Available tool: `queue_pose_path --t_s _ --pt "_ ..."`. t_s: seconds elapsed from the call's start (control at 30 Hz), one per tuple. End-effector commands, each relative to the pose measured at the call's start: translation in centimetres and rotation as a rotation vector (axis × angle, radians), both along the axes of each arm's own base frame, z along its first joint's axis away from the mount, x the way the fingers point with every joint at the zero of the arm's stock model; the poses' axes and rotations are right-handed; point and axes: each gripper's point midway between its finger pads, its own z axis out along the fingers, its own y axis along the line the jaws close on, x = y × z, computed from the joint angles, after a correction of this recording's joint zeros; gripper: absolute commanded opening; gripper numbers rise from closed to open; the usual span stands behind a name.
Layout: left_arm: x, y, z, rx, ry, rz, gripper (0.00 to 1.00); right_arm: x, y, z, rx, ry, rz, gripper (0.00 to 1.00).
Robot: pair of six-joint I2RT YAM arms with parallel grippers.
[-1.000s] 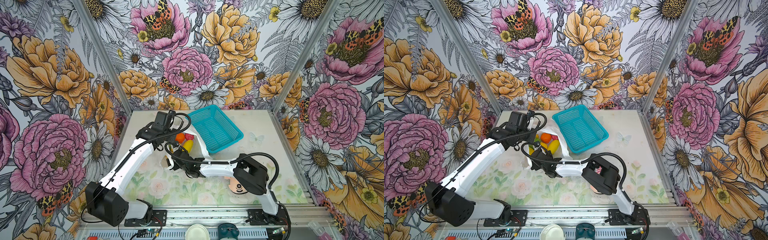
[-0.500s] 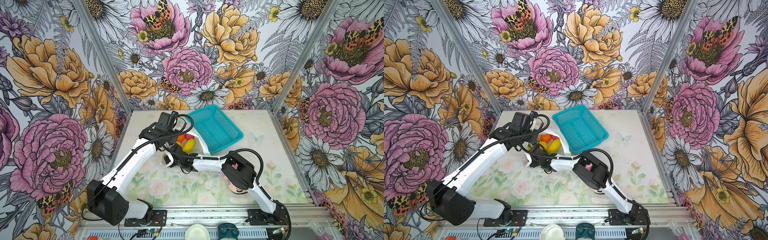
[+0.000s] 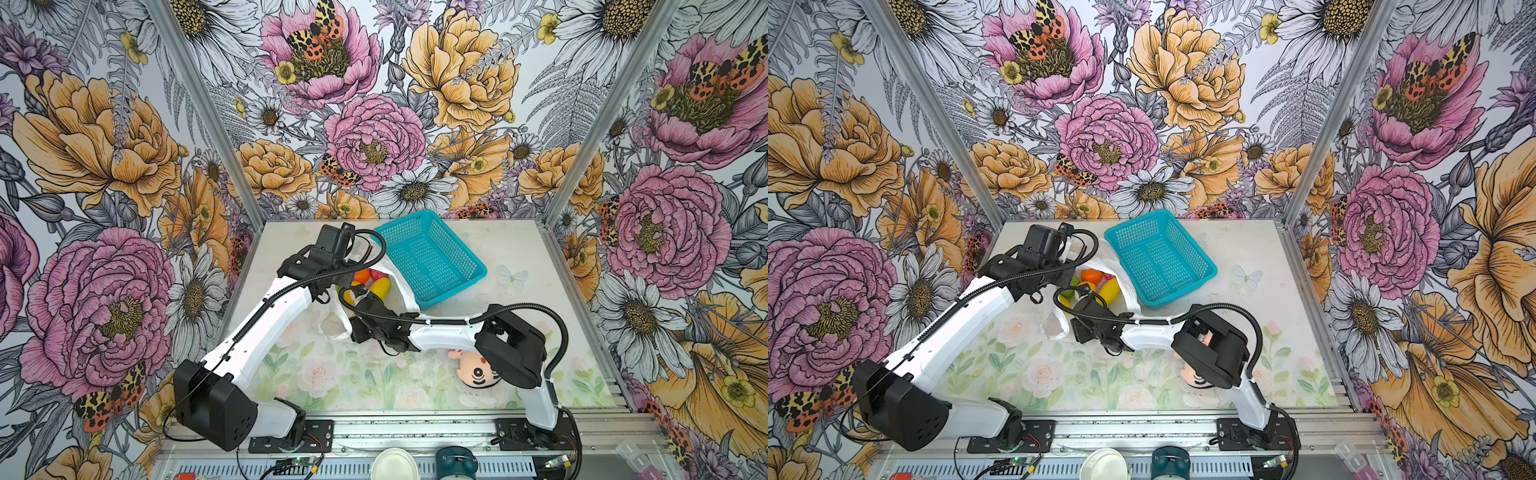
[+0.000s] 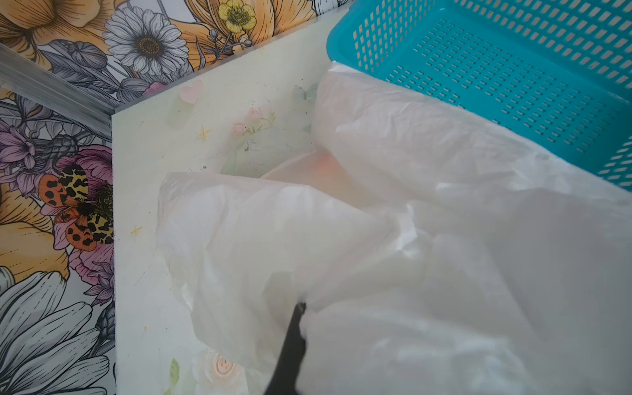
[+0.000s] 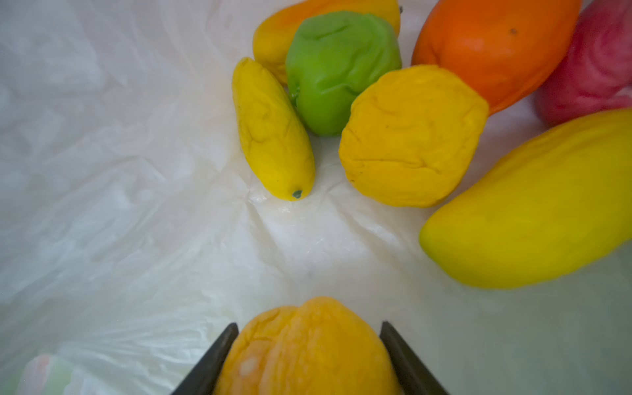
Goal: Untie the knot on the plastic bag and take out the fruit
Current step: 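Grasp the wrinkled yellow-red fruit with the right gripper and lift it out, then carry the yellow fruit with the right gripper over the teal basket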
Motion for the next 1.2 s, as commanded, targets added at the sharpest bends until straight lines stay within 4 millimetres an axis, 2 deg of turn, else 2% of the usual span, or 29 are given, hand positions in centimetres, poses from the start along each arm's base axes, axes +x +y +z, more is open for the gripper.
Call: queue_pose_path --t_s 0.0,0.07,0.17,0.3,0.4,0.53,0.67,0.87,1.03,1.1,1.17 --pt "-1.0 0.8 1.0 -0.007 -0.004 0.032 0.0 0.4 -0.4 4.7 0.094 -0.093 -0.034 0.52" --pt "-1.1 1.5 0.3 0.006 0.001 0.058 0.0 0.2 -0.3 5.9 0.099 -0.107 -0.015 0.5" --pt "-0.6 1.4 -1.0 -0.045 0.061 0.05 0.0 -0.4 -0.2 7.4 0.116 -0.129 0.006 0.48" --pt "-0.1 1.7 -1.7 -0.118 0.107 0.061 0.0 -1.7 -0.3 9.7 0.131 -0.192 0.031 0.48" --pt "-0.4 1.7 -2.2 -0.081 0.11 0.068 0.0 -2.5 -0.2 11.5 0.162 -0.223 0.054 0.47" --pt "-1.1 0.2 -2.0 -0.011 0.089 0.021 0.0 -4.6 0.5 12.6 0.199 -0.254 0.131 0.44" --pt "-1.1 0.8 -1.7 -0.038 0.099 0.042 0.0 -6.4 0.9 14.4 0.227 -0.326 0.173 0.43" --pt "-1.7 0.9 -0.9 -0.131 0.106 0.036 0.0 -7.5 0.9 18.4 0.289 -0.429 0.185 0.39" --pt "-3.0 1.9 -1.2 -0.132 0.1 0.06 0.0 -8.6 -1.2 21.4 0.322 -0.513 0.165 0.36" --pt "-3.4 2.1 -1.6 -0.14 0.105 0.067 0.0 -8.6 -3.3 22.7 0.352 -0.553 0.123 0.36" --pt "-3.7 1.9 -1.6 -0.159 0.108 0.055 0.0 -8.0 -6.4 23.7 0.358 -0.586 0.048 0.35"
